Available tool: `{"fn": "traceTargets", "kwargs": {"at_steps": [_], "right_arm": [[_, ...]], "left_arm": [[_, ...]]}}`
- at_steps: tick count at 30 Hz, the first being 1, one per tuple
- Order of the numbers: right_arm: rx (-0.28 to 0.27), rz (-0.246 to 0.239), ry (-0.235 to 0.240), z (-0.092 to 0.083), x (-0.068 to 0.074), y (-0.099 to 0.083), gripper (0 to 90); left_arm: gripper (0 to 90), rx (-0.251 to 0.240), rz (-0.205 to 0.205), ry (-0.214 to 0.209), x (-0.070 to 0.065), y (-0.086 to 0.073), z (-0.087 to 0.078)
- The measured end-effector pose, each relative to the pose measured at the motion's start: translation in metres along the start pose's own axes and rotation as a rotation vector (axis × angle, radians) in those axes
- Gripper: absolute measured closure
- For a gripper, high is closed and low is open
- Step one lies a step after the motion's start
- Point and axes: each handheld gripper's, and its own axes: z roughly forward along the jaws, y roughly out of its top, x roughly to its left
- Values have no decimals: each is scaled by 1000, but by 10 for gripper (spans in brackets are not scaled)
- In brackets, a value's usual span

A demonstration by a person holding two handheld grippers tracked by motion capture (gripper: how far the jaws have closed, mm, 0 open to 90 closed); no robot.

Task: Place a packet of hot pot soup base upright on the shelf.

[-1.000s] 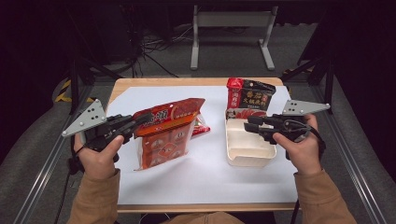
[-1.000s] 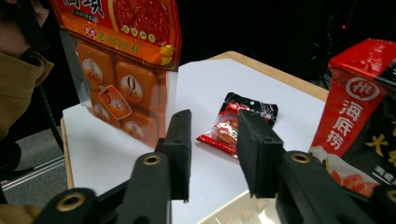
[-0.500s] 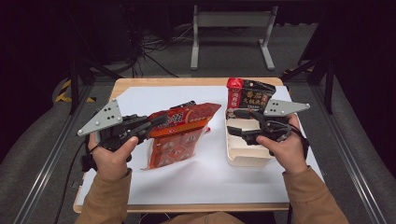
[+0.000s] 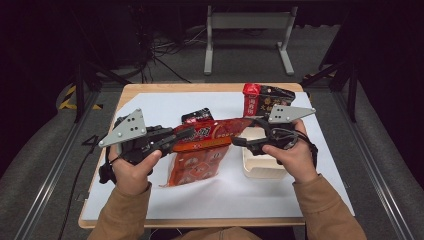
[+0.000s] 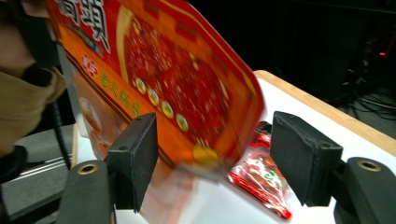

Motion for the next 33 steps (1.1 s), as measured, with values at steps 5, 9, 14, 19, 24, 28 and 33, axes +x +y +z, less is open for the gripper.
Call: {"fn": "traceTargets", "kwargs": {"at_steps": [5,9,14,19,24,28,33], "right_arm": [[-10,-17,47,2,2,1,367],[-16,-25,95,2,4,1,472],[-12,-58,148,0,5,2,718],[-23,-69,204,-4,7,5,898],[-32,-88,167,-10,12,11,900],[-36,-96,153,-13,15,15,900],[-43,-106,146,-16,20,23,900]], "left_arm": [[900,-10,4,-31,-3,-1,4],[900,-14,2,-43,-3,-2,6],[900,-23,6,-32,0,-3,4],[900,-33,0,-27,2,-5,1],[900,-47,-11,-31,5,-7,1],[898,-51,-7,-20,7,-7,-1],[887,-65,-20,-13,10,-8,-3]]}}
